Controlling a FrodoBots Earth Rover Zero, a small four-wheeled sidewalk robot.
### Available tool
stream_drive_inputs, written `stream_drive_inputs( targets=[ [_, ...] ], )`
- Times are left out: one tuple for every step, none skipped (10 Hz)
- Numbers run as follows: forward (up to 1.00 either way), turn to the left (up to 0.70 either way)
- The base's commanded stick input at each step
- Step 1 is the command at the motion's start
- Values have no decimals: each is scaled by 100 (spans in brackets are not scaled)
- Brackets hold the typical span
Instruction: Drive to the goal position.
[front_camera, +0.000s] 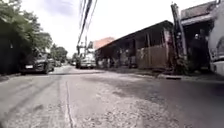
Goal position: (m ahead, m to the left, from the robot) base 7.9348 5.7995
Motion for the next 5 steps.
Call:
stream_drive_inputs(
  targets=[
    [100, -12],
    [100, -27],
    [100, -27],
    [100, -3],
    [100, 0]
  ],
)
